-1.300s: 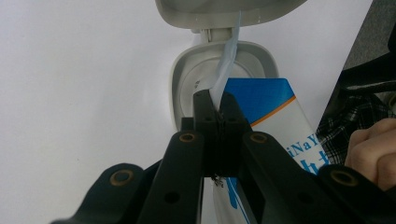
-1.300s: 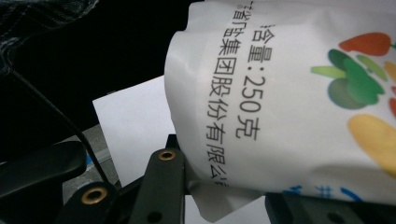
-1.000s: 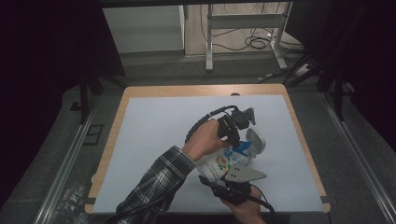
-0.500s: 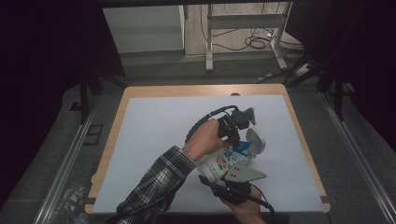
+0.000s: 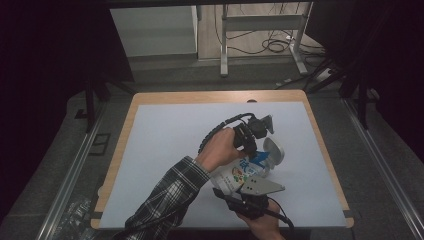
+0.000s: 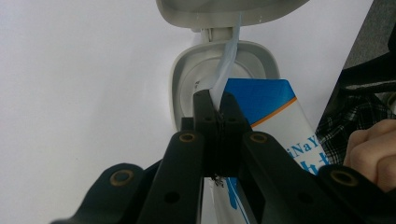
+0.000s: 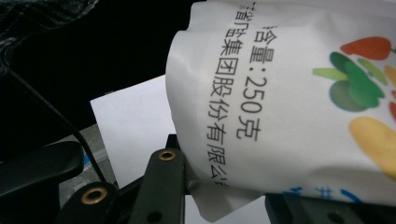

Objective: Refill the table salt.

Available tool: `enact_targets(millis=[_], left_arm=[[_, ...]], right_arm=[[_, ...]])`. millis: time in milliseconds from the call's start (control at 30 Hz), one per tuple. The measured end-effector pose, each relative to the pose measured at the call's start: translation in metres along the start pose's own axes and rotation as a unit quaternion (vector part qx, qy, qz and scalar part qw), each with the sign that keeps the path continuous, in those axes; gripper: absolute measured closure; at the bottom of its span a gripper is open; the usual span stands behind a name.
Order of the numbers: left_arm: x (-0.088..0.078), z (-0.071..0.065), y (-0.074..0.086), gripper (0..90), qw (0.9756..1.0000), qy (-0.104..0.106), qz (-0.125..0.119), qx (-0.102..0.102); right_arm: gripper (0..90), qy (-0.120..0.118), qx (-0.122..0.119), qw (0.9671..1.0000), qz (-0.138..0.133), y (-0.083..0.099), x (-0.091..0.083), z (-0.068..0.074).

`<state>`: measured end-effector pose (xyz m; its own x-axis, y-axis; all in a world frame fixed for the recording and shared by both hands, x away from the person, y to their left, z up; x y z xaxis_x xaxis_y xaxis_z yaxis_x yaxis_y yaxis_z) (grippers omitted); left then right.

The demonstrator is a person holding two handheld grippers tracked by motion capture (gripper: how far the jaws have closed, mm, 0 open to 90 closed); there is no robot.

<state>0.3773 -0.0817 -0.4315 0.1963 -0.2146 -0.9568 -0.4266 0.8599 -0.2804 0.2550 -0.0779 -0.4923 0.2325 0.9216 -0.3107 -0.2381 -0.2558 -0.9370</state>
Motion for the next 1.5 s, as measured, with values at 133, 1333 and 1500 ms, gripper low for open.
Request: enact_targets(millis=[133, 1333, 1500], left_arm=[[0.0001, 0.0001, -0.0001, 89.5, 1.0000, 0.000, 0.000, 0.000], [-0.0001, -0.0001, -0.0007, 89.5, 1.0000, -0.001, 0.003, 0.000], [-0.0001, 0.0003, -0.0009, 89.5, 1.0000, -0.001, 0.002, 0.000]], right_arm=[[73.4, 0.000, 0.000, 1.0000, 0.000, 0.0000, 0.0001, -0.0001], [73.3, 0.003, -0.004, 1.0000, -0.005, -0.0019, 0.0011, -0.0002], [73.3, 0.003, -0.003, 1.0000, -0.005, -0.0020, 0.0008, -0.0006]])
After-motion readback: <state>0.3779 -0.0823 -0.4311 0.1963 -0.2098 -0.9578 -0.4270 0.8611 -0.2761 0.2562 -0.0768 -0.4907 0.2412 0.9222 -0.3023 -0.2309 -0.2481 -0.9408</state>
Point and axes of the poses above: each handheld gripper's, and its own axes: x roughly forward along the jaws, y roughly out of its underside, z roughly to its left, the point moved 6 cm from there along x, roughly forward along the jaws, and after that the axes turned 12 degrees about -y, right-handed, at the moved point
